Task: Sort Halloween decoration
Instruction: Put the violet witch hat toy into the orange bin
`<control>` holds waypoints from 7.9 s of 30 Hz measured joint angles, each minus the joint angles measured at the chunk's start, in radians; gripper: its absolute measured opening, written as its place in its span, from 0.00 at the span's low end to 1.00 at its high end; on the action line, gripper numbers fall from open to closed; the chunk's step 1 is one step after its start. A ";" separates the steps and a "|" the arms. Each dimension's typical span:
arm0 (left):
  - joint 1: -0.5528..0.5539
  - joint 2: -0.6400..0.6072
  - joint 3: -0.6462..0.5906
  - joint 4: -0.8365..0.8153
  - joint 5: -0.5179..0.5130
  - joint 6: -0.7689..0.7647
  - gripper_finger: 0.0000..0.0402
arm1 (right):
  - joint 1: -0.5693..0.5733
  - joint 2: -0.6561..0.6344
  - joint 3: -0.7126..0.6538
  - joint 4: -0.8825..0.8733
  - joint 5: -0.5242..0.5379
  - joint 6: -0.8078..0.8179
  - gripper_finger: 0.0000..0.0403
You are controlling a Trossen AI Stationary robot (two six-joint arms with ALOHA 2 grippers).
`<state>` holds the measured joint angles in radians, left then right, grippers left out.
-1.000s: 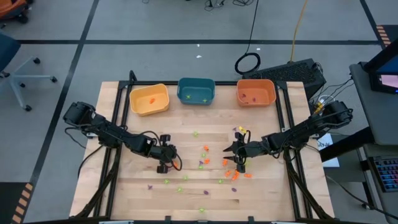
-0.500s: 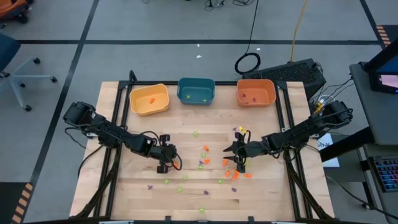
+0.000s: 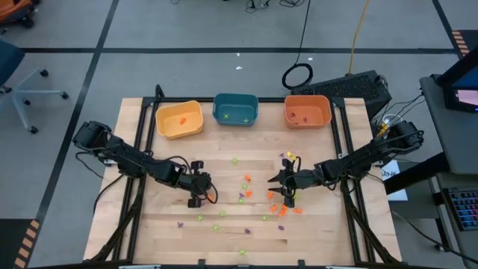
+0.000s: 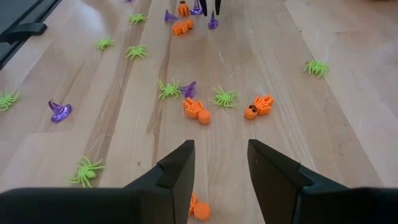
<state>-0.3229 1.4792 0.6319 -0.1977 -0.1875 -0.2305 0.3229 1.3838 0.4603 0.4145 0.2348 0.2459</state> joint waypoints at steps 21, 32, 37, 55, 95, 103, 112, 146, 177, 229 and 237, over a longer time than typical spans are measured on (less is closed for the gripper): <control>0.002 0.001 0.000 -0.004 -0.004 0.001 0.16 | 0.000 0.000 0.000 0.000 0.000 -0.004 0.33; 0.002 0.001 0.000 -0.001 0.024 0.028 0.01 | 0.000 0.000 0.000 0.000 0.000 -0.003 0.33; 0.002 0.001 0.000 -0.001 0.025 0.036 0.00 | 0.000 0.000 0.000 0.000 0.000 -0.004 0.33; -0.048 -0.245 0.023 0.169 -0.164 0.252 0.00 | 0.002 0.000 -0.001 0.130 0.000 -0.035 0.33; -0.099 -0.028 -0.204 1.334 -0.187 0.430 0.00 | 0.061 0.001 0.000 0.315 0.006 -0.163 0.33; -0.099 -0.028 -0.204 1.314 -0.132 0.659 0.00 | 0.061 0.001 0.000 0.315 0.005 -0.164 0.33; -0.099 -0.028 -0.204 1.304 -0.067 1.002 0.00 | 0.061 0.001 0.000 0.314 0.005 -0.164 0.33; -0.049 0.005 -0.164 1.301 0.003 0.468 0.00 | 0.065 0.085 0.016 0.444 0.137 -0.096 0.33; -0.035 0.139 -0.061 1.263 -0.009 0.473 0.00 | 0.092 0.335 0.270 0.568 0.183 -0.298 0.61; -0.030 0.138 -0.024 1.184 -0.028 0.447 0.00 | 0.092 0.407 0.269 0.751 0.180 -0.317 0.50; -0.030 0.138 -0.024 1.182 -0.030 0.447 0.00 | 0.092 0.407 0.269 0.752 0.181 -0.318 0.39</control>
<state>-0.3527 1.6173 0.6083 0.9844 -0.2173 0.2161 0.4145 1.7905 0.7296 1.1667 0.4157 -0.0724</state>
